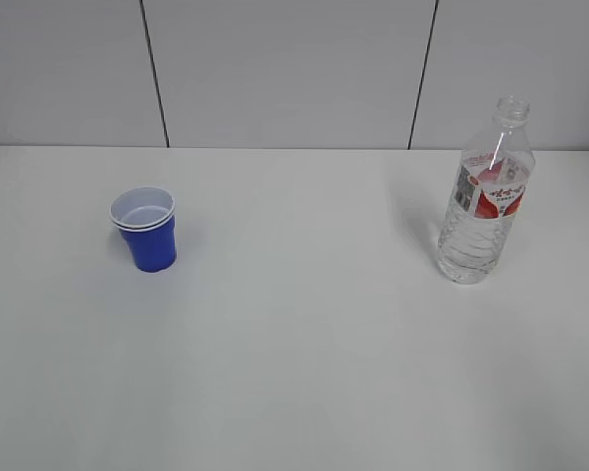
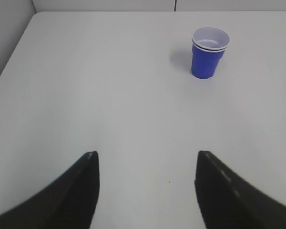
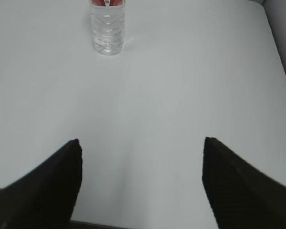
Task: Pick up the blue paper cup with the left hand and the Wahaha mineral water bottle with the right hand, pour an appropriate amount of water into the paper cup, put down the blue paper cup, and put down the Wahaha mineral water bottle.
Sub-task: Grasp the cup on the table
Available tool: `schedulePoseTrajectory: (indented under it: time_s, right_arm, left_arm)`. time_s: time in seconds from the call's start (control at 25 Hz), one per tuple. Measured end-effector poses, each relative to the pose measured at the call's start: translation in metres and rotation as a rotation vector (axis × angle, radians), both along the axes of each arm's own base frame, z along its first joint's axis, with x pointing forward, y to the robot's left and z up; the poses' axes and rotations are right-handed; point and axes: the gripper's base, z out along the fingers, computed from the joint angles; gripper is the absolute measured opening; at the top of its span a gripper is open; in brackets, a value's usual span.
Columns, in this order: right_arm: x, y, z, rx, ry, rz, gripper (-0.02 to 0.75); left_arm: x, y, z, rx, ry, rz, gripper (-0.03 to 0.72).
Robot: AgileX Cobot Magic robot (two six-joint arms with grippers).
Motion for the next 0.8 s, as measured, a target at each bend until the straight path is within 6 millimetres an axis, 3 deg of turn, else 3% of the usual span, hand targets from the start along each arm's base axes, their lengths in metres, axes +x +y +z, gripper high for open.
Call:
schedulePoseTrajectory:
  time_s: [0.32, 0.8]
  right_arm:
    - [0.000, 0.000, 0.000, 0.000, 0.000, 0.000, 0.587]
    - [0.000, 0.000, 0.000, 0.000, 0.000, 0.000, 0.587]
  left_arm:
    - [-0.001, 0.000, 0.006, 0.000, -0.043, -0.020, 0.480]
    - [0.007, 0.003, 0.055, -0.040, -0.571, 0.004, 0.480]
